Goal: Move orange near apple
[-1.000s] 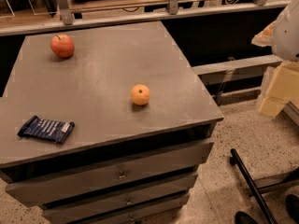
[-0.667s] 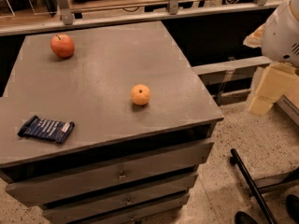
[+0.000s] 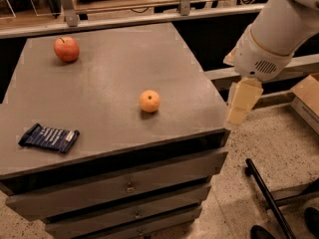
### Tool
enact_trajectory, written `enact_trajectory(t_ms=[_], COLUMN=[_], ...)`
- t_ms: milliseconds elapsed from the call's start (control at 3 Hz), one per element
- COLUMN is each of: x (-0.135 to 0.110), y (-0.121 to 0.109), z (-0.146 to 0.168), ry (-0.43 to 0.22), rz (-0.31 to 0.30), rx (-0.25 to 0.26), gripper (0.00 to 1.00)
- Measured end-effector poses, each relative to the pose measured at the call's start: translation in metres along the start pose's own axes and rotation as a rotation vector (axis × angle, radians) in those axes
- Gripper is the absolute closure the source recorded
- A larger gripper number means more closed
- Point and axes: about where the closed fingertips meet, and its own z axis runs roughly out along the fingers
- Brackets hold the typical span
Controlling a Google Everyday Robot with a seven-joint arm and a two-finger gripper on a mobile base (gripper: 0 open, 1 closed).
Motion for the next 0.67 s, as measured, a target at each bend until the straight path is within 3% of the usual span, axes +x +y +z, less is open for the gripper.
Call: enact_trajectory(t_ms=[333, 667], x=[0.0000, -0.0046], y=[0.0000, 0.0028], z=[0.0000, 0.0014], ry=[0.000, -0.081], rz=[0.000, 0.005], rx=[0.000, -0.005], gripper=[0.00, 0.00])
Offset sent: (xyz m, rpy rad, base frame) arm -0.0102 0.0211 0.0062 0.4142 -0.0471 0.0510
